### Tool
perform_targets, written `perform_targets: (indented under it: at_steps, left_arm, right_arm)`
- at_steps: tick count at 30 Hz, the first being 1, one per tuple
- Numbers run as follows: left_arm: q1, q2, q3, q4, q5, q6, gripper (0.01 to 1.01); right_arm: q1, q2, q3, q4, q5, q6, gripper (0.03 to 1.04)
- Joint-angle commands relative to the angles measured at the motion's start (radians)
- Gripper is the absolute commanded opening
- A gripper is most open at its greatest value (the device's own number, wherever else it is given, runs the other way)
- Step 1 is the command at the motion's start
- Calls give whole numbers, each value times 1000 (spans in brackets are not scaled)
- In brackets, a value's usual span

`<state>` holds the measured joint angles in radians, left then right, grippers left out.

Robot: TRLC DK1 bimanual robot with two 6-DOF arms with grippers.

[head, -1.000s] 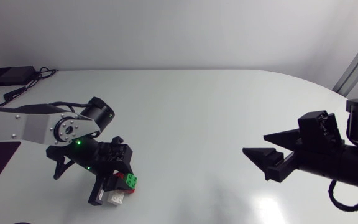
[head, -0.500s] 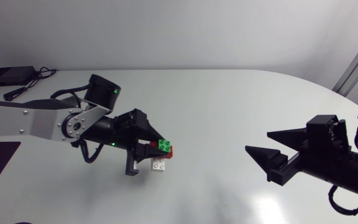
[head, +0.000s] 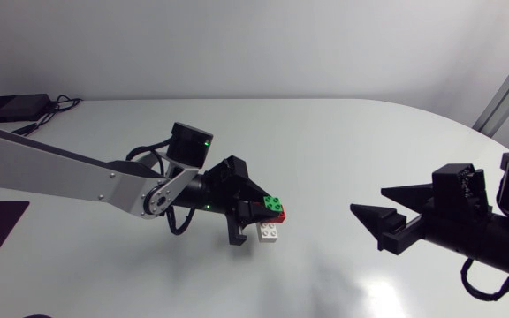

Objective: Separate the duplo bricks

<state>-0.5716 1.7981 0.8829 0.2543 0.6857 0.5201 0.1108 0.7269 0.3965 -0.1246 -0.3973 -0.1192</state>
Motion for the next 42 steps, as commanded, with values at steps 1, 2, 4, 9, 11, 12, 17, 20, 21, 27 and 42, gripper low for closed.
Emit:
perform_targets:
  at_steps: [1,2,4,9,11,12,17,20,21,27,42]
  left_arm:
    - [-5,47,21,36,17,-72,228]
    - [-5,60,25,39,17,-81,228]
    - [-7,81,25,39,17,-81,226]
    - [-14,90,19,40,15,-91,210]
    - [-19,83,11,33,12,-92,192]
    - [-22,80,7,31,11,-92,172]
    - [-59,73,-41,66,-58,-71,154]
    - [-56,75,-41,72,-60,-75,154]
    - [-56,75,-41,72,-60,-78,154]
    - [-56,76,-41,72,-60,-84,156]
    - [-82,81,-56,76,-77,-81,656]
  right_arm:
    - [-7,25,-33,26,-11,23,1002]
    - [-5,32,-36,36,-11,27,1002]
    - [-3,45,-39,49,-12,33,1002]
    - [1,51,-53,72,-12,33,1002]
    - [1,51,-53,74,-12,33,1002]
    - [1,51,-54,74,-12,33,1002]
    - [7,49,-56,75,-12,33,1002]
    - [9,49,-54,77,-12,33,1002]
    - [7,49,-54,79,-12,33,1002]
    - [0,46,-59,79,-12,32,1002]
    - [-3,8,-77,74,-12,30,1002]
